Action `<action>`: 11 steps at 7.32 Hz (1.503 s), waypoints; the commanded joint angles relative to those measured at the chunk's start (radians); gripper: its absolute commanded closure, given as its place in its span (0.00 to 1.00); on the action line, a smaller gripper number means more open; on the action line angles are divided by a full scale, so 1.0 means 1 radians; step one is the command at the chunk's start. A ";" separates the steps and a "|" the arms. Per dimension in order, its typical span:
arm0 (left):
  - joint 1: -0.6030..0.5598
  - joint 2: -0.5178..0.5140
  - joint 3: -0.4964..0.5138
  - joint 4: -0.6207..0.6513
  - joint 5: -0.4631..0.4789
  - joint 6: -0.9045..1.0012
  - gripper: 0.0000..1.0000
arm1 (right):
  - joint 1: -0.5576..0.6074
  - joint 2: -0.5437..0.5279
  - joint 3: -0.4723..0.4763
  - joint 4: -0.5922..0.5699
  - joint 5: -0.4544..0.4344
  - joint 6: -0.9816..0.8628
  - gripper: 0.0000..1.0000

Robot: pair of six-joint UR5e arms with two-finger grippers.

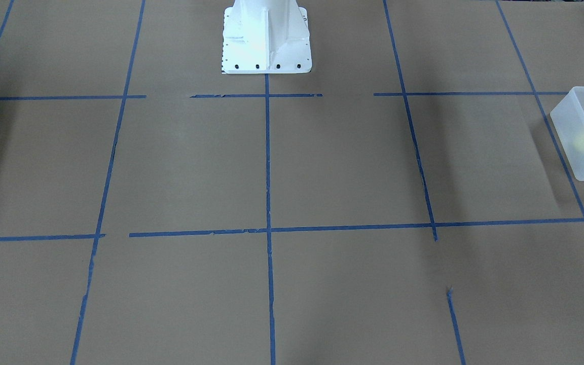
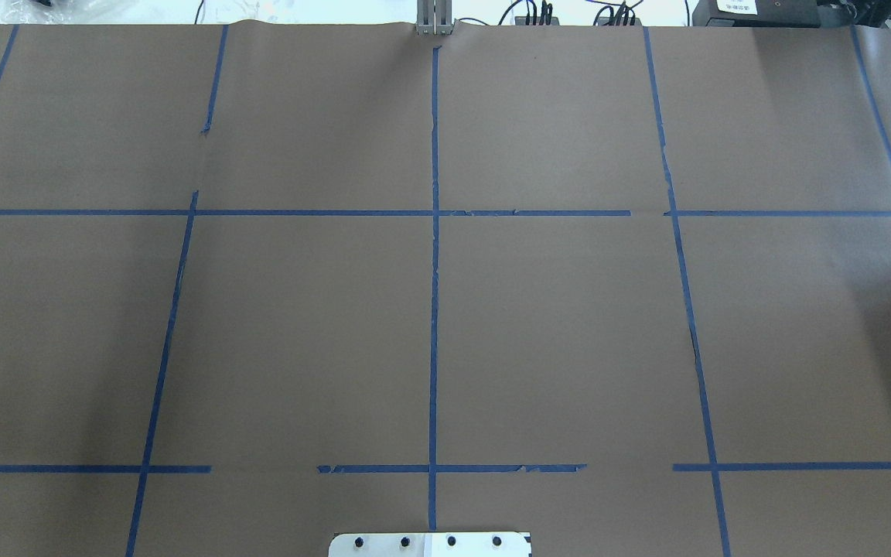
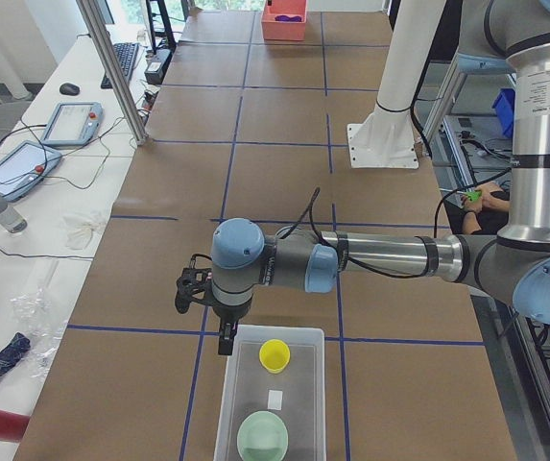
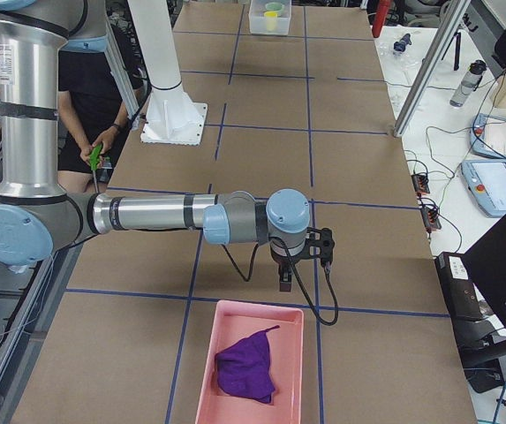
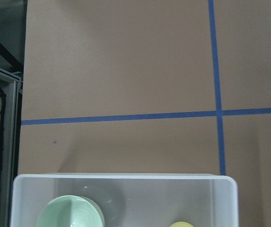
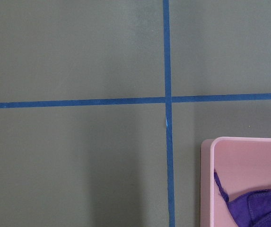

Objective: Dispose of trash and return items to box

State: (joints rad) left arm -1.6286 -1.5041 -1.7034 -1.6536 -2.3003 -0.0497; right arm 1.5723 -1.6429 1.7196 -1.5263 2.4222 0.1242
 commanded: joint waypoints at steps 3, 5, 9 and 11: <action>0.073 -0.001 -0.030 0.000 -0.031 -0.067 0.00 | 0.000 0.002 0.000 0.000 0.000 0.000 0.00; 0.073 0.001 -0.032 0.000 -0.027 -0.067 0.00 | 0.000 0.002 -0.002 0.000 0.000 0.000 0.00; 0.066 0.030 -0.015 0.001 -0.025 -0.062 0.00 | 0.000 0.002 -0.002 0.000 0.000 0.000 0.00; 0.066 0.030 -0.015 0.003 -0.027 -0.064 0.00 | 0.000 0.002 -0.002 0.000 0.000 0.000 0.00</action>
State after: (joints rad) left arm -1.5624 -1.4759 -1.7194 -1.6511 -2.3258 -0.1131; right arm 1.5723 -1.6414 1.7181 -1.5263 2.4222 0.1242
